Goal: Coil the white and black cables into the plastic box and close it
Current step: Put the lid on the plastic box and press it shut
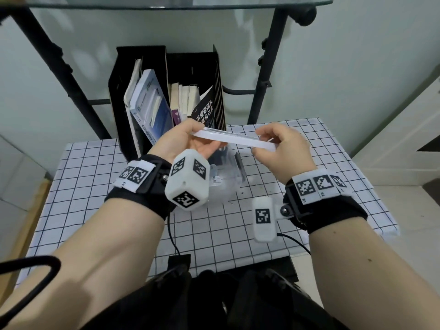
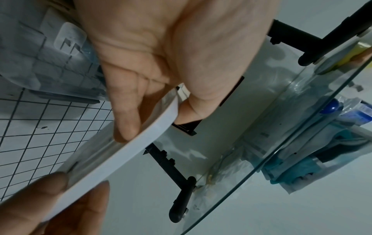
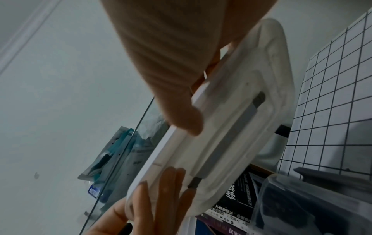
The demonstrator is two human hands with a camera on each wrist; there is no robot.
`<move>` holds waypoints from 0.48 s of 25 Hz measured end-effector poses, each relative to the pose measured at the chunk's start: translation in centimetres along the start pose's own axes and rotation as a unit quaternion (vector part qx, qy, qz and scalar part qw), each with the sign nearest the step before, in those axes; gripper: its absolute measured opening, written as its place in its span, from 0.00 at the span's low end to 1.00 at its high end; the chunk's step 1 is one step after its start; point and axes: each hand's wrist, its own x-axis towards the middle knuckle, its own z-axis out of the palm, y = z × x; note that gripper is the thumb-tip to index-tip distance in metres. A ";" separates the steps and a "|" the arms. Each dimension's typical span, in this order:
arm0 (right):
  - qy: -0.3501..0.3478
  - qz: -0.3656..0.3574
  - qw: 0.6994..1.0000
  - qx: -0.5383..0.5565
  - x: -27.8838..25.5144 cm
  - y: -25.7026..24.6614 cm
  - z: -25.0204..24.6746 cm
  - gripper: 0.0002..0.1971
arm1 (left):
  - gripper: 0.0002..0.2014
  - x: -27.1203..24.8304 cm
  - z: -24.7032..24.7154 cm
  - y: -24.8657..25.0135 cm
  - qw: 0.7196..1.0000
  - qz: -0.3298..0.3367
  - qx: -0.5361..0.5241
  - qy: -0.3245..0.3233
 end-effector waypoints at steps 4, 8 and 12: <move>0.044 0.022 0.997 0.056 -0.3 -0.1 -0.1 0.22 | 0.19 -0.7 -0.3 0.1 0.999 0.001 -0.042 -0.019; 0.113 0.102 0.987 0.057 0.8 0.8 -0.6 0.25 | 0.24 -1.3 -1.6 0.1 1.000 -0.011 -0.022 -0.008; 0.071 0.218 0.970 0.083 1.1 1.2 -0.2 0.19 | 0.26 -1.8 -3.2 0.2 1.000 -0.004 -0.018 0.000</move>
